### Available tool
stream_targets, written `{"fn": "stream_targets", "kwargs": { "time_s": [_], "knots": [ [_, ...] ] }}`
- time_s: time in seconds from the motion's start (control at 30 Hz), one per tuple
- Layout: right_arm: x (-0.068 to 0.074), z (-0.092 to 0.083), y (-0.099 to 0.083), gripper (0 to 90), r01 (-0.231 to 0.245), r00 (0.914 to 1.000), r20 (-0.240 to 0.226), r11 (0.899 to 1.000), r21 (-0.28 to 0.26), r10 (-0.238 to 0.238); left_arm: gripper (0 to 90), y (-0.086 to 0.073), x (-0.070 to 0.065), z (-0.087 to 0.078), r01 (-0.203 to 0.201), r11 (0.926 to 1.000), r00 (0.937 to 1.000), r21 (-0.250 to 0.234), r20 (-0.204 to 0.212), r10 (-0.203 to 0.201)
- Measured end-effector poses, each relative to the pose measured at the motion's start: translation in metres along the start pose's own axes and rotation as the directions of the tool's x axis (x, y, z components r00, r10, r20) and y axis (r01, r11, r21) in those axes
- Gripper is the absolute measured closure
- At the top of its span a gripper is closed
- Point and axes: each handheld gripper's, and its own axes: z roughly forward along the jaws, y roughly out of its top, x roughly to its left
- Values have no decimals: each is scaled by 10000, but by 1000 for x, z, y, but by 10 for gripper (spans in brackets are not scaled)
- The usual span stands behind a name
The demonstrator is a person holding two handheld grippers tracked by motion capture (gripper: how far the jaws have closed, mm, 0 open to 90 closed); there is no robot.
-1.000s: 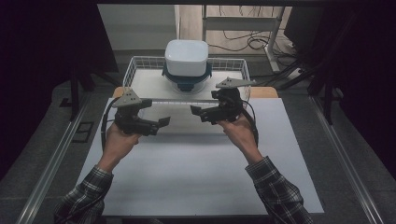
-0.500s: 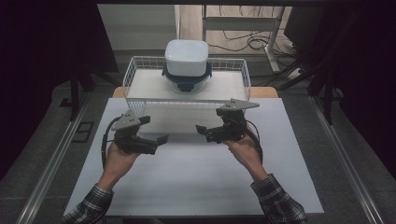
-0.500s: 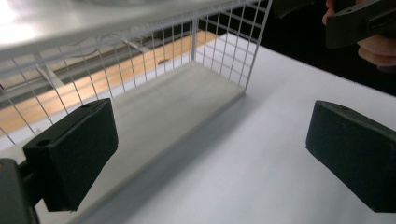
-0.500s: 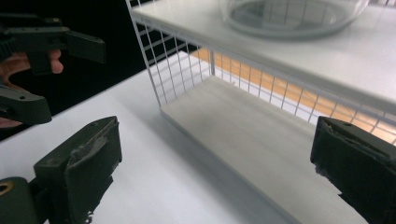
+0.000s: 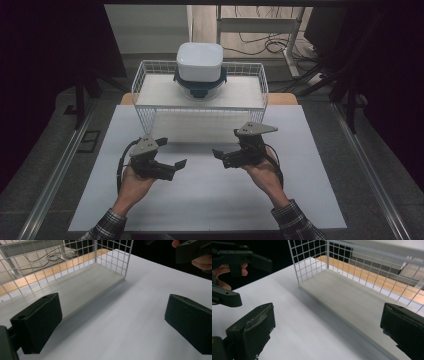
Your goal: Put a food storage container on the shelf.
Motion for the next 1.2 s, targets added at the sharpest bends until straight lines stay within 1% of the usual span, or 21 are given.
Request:
{"fn": "stream_targets", "kwargs": {
  "time_s": [0.2, 0.27, 0.57, 1.03, 1.2],
  "knots": [
    [0, -3, -14, 0, 57, 9999, 97, 10000, 74, -57, 8, -11, -5, 2, -117, 9998, 9999, 182, -117, 119],
    [0, -4, -19, 0, 53, 9999, 98, 9999, 161, -55, 8, -14, -6, 2, -60, 9997, 10000, 226, -76, 62],
    [-1, -7, -37, 0, -57, 9998, 167, 9989, 473, 49, 9, -26, -8, -2, 65, 9995, 9998, 299, -169, -60],
    [1, -11, -57, 0, -181, 9996, 225, 9974, 691, 166, 11, -44, -10, -10, 386, 9986, 9991, 357, -192, -379],
    [3, -14, -62, 0, -238, 9995, 236, 9970, 740, 221, 11, -52, -13, -10, 419, 9978, 9989, 504, -225, -408]
  ]
}}
